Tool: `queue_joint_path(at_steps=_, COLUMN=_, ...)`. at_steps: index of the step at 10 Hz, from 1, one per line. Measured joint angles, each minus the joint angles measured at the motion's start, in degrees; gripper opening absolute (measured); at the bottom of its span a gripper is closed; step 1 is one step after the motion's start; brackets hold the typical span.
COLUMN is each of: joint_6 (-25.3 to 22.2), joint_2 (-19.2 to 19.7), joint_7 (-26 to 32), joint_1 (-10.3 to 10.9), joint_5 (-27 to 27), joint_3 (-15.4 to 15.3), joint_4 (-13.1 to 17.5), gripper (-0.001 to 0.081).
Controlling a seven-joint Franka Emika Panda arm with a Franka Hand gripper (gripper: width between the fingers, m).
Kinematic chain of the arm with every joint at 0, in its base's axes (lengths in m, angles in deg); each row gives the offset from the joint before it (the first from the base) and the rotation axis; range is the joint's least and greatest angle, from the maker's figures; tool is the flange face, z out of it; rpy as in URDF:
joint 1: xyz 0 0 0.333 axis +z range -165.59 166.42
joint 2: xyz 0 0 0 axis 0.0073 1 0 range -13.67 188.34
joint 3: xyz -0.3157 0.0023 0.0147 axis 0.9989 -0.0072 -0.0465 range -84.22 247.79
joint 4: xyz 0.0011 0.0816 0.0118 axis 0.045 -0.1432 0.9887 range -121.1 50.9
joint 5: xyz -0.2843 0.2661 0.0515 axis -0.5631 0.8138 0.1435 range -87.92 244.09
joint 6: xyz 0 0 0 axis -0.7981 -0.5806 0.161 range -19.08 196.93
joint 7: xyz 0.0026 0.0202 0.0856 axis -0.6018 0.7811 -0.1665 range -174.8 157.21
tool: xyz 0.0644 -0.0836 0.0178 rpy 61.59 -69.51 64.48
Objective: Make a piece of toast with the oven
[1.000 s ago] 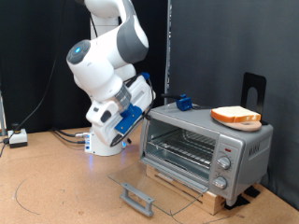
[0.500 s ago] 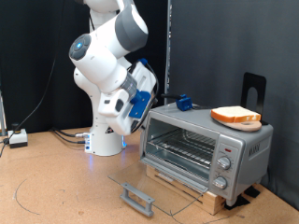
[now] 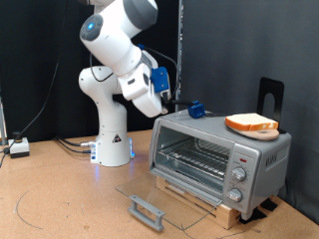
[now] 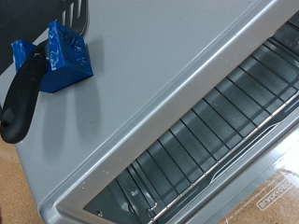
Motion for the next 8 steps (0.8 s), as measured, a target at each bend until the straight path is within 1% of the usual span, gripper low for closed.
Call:
queue_joint_path(at_steps=1, joint_6=-0.58, joint_2=0.29, joint_7=-1.94, joint_1=-0.09, joint_5=1.07, joint_3=0.15, joint_4=0.00, gripper=0.0809)
queue_joint_path(at_steps=2, joint_6=-0.94, joint_2=0.15, joint_7=0.91, joint_1=0.24, joint_5=2.07, joint_3=0.20, joint_4=0.02, gripper=0.0809)
queue_joint_path(at_steps=3, joint_6=-1.23, joint_2=-0.89, joint_7=5.26, joint_1=1.02, joint_5=2.83, joint_3=-0.02, joint_4=0.00, gripper=0.0809)
queue_joint_path(at_steps=5, joint_6=-1.25, joint_2=-4.90, joint_7=12.06, joint_1=2.04, joint_5=3.55, joint_3=-0.61, joint_4=-0.84, gripper=0.0809)
queue_joint_path(at_steps=6, joint_6=-1.24, joint_2=-7.32, joint_7=13.80, joint_1=2.16, joint_5=3.95, joint_3=-0.92, joint_4=-1.64, gripper=0.0809)
queue_joint_path(at_steps=8, joint_6=-1.45, joint_2=-12.20, joint_7=14.30, joint_1=2.17, joint_5=4.00, joint_3=-1.77, joint_4=-3.20, gripper=0.0809)
